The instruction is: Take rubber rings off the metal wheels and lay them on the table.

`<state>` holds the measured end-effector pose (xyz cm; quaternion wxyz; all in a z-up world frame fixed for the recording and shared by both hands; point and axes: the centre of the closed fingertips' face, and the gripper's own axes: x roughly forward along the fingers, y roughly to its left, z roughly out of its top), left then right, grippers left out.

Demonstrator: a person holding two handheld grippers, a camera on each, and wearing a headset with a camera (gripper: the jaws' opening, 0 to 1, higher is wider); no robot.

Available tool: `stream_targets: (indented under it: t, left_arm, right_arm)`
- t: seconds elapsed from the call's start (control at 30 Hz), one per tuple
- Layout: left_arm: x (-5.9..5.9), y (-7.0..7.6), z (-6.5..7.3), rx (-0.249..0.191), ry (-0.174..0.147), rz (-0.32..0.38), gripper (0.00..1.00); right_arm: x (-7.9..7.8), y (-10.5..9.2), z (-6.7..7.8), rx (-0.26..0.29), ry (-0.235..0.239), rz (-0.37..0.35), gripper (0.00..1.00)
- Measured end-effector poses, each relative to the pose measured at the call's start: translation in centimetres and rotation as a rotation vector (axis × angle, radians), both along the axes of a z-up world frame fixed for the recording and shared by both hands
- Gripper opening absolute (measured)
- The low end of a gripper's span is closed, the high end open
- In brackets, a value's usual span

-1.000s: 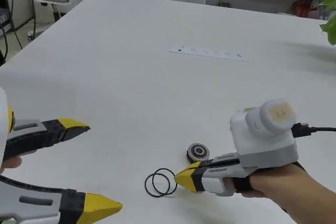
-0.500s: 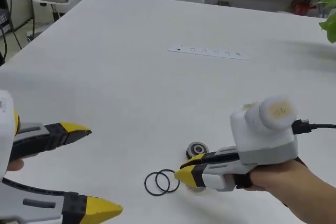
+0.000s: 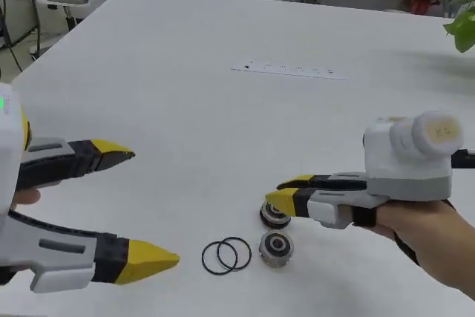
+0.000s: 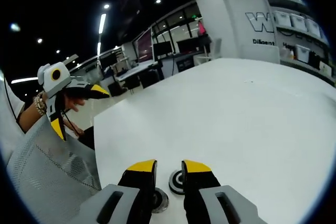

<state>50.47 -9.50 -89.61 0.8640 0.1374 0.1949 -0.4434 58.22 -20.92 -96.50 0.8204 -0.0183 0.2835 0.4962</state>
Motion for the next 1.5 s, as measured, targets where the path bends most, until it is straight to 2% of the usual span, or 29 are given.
stream_targets:
  t: [0.1,0.23,0.4,0.43,0.57,0.67,0.73,0.77,0.8,0.9,1.07,1.1,1.13,1.2,1.27,1.4,1.47,1.5]
  left_arm:
    - [0.7,-0.4,0.6,0.01,-0.017,-0.032,0.8]
    - [2.1,-0.9,1.4,0.044,-0.044,-0.071,0.8]
    - [3.8,-2.1,2.8,0.035,-0.079,-0.11,0.79]
    - [4.3,-2.5,3.1,0.035,-0.085,-0.123,0.78]
    - [5.7,-4.2,3.5,0.047,-0.111,-0.174,0.76]
    - [6.6,-5.6,3.6,0.044,-0.118,-0.203,0.71]
    - [7.0,-6.9,3.8,0.019,-0.121,-0.239,0.67]
    - [7.3,-7.8,4.1,-0.019,-0.112,-0.24,0.64]
    - [7.6,-8.2,4.3,-0.037,-0.109,-0.238,0.61]
    - [8.3,-9.6,4.4,-0.058,-0.124,-0.254,0.59]
    - [8.9,-12.0,2.6,-0.06,-0.106,-0.276,0.54]
    - [8.6,-12.6,2.4,-0.063,-0.1,-0.28,0.54]
    - [8.4,-13.1,1.5,-0.057,-0.09,-0.283,0.54]
    - [8.7,-13.0,-0.2,-0.031,-0.086,-0.278,0.52]
    - [8.8,-13.0,-1.5,-0.027,-0.074,-0.265,0.52]
    - [9.0,-12.7,-3.5,-0.11,-0.019,-0.188,0.48]
    - [9.0,-12.3,-4.8,-0.093,-0.002,-0.187,0.44]
    - [8.8,-12.0,-5.7,-0.065,0.011,-0.189,0.4]
  right_arm:
    - [0.7,-0.9,-0.2,-0.001,-0.007,-0.025,0.22]
    - [1.4,-2.0,-0.7,-0.016,-0.008,-0.054,0.22]
    - [1.4,-2.6,-2.0,-0.057,0.006,-0.044,0.24]
    - [1.2,-2.8,-2.3,-0.075,0.001,-0.035,0.24]
    - [1.0,-2.9,-2.9,-0.094,0.007,-0.013,0.25]
    - [0.7,-3.1,-3.5,-0.118,0.012,0.003,0.26]
    - [0.4,-3.3,-4.1,-0.146,0.025,0.016,0.26]
    - [0.3,-3.5,-4.5,-0.162,0.029,0.017,0.27]
    - [0.3,-3.5,-4.7,-0.165,0.033,0.019,0.27]
    - [0.0,-3.5,-4.9,-0.172,0.039,0.028,0.27]
    - [-0.1,-3.2,-5.0,-0.169,0.025,0.036,0.28]
    - [-0.1,-3.1,-5.0,-0.168,0.023,0.036,0.28]
    - [-0.1,-3.1,-5.0,-0.166,0.023,0.036,0.28]
    - [-0.2,-3.0,-5.1,-0.168,0.022,0.041,0.27]
    - [-0.3,-2.9,-5.2,-0.173,0.02,0.045,0.27]
    - [-0.2,-2.8,-5.1,-0.171,0.005,0.046,0.26]
    - [-0.2,-2.7,-5.0,-0.171,-0.002,0.046,0.26]
    - [-0.2,-2.7,-5.1,-0.171,0.0,0.048,0.26]
